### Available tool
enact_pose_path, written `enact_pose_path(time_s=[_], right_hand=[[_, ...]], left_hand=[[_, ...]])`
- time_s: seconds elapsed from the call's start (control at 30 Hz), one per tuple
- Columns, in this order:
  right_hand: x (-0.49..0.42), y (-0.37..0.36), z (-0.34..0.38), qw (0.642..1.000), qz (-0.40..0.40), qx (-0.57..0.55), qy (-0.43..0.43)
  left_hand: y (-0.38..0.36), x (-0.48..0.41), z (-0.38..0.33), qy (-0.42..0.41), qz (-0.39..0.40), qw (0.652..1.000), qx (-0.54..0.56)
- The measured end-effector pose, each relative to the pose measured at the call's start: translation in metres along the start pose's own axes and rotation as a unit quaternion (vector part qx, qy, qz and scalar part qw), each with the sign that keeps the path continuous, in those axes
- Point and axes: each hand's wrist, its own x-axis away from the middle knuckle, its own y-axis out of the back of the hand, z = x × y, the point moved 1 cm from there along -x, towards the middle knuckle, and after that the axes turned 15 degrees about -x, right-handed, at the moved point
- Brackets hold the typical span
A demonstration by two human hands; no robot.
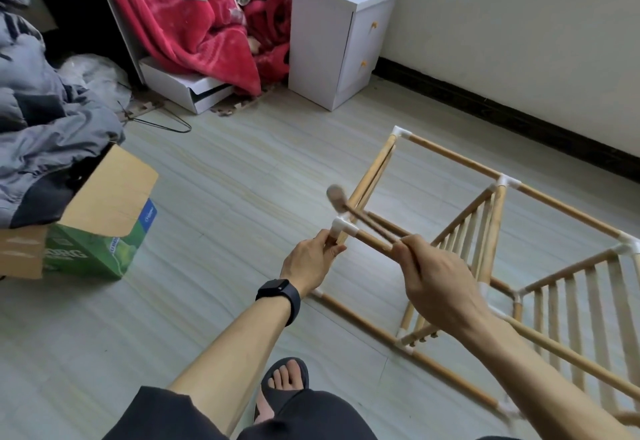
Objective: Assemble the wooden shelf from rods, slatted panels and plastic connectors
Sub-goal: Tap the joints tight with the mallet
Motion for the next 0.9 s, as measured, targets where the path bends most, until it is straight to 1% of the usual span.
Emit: enact_pose_path(time_s=[0.03,0.07,0.1,0.13,0.17,0.2,0.23,0.27,0.3,0.33,0.37,0.4,0.43,0.47,0.53,0.57,0.6,0.63,0.67,0.7,0.77,0.8,0.83,0.87,0.9], right_hand=[[-0.0013,0.0019,0.0027,0.997,-0.048,-0.049,0.023],[-0.0007,0.0017,0.0017,0.995,-0.069,-0.062,0.031],[-0.0015,0.0019,0.0018,0.998,-0.051,-0.038,0.014],[-0.0028,0.0015,0.0024,1.0,0.006,0.021,-0.01],[-0.002,0.0003,0.0012,0.994,0.067,0.074,-0.039],[-0.0016,0.0,-0.0006,0.994,0.072,0.064,-0.05],[-0.0017,0.0013,-0.0007,0.998,0.039,0.028,-0.032],[-0.0027,0.0045,0.0032,1.0,-0.018,-0.023,0.004],[-0.003,0.0049,0.005,0.997,-0.057,-0.049,0.025],[-0.0018,0.0046,0.0041,0.997,-0.053,-0.045,0.022],[-0.0024,0.0046,0.0046,1.0,-0.015,-0.008,-0.003],[-0.0018,0.0031,0.0049,0.998,0.04,0.044,-0.019],[-0.0003,0.001,0.0025,0.996,0.063,0.063,-0.031],[0.0011,0.0011,0.0019,0.998,0.039,0.034,-0.021],[0.0013,0.0032,0.0056,0.997,-0.043,-0.063,0.021],[0.0017,0.0024,0.0047,0.996,-0.053,-0.072,0.023],[0.0001,0.0024,0.0037,0.999,-0.022,-0.041,-0.003],[-0.0014,0.0024,0.0026,0.999,0.033,0.017,-0.032],[-0.0013,0.0027,-0.0003,0.995,0.065,0.049,-0.057],[-0.0012,0.0034,-0.0034,0.996,0.051,0.04,-0.056],[-0.0026,0.0089,0.0012,0.997,-0.047,-0.054,0.007],[-0.0025,0.0083,0.001,0.995,-0.068,-0.068,0.022],[-0.003,0.0074,0.0017,0.998,-0.041,-0.042,0.001],[-0.0036,0.0055,0.0016,0.999,0.021,0.018,-0.024],[-0.0031,0.0037,-0.0004,0.995,0.066,0.065,-0.045]], left_hand=[[0.0007,-0.0009,0.0006,0.001,0.0,1.0,-0.002],[0.0008,-0.0009,0.001,0.002,0.002,1.0,-0.003],[0.0005,-0.0006,0.0008,0.0,0.005,1.0,-0.001],[0.0,-0.0004,0.0009,-0.002,0.004,1.0,0.001],[-0.0006,0.0,0.0007,-0.003,0.0,1.0,0.003],[-0.0011,0.0002,0.0004,-0.004,0.0,1.0,0.005],[-0.0018,-0.0001,0.0004,-0.005,0.002,1.0,0.005],[-0.0017,-0.0009,0.0009,-0.004,0.001,1.0,0.004],[-0.0011,-0.0019,0.0014,-0.003,0.0,1.0,0.002],[-0.0015,-0.0016,0.0015,-0.003,0.001,1.0,0.002],[-0.0021,-0.0014,0.0014,-0.005,0.0,1.0,0.007],[-0.0029,-0.001,0.0018,-0.005,-0.006,1.0,0.01],[-0.0031,0.0,0.0017,-0.005,-0.008,1.0,0.011],[-0.0035,0.0006,0.0013,-0.005,-0.004,1.0,0.009],[-0.0032,-0.0018,0.0023,-0.001,0.0,1.0,0.003],[-0.0033,-0.0022,0.0023,0.0,0.002,1.0,0.001],[-0.0035,-0.0017,0.0021,0.0,0.004,1.0,0.003],[-0.004,-0.0019,0.002,0.0,0.002,1.0,0.005],[-0.0045,-0.0017,0.0016,0.001,0.001,1.0,0.007],[-0.0049,-0.0015,0.0012,0.001,0.003,1.0,0.007],[-0.0045,-0.003,0.0016,0.0,0.002,1.0,0.003],[-0.0037,-0.003,0.0019,-0.001,0.001,1.0,0.001],[-0.0036,-0.0023,0.0016,-0.002,0.002,1.0,0.003],[-0.0035,-0.0017,0.0014,-0.002,0.002,1.0,0.007],[-0.0037,-0.0013,0.0014,0.0,0.0,1.0,0.009]])
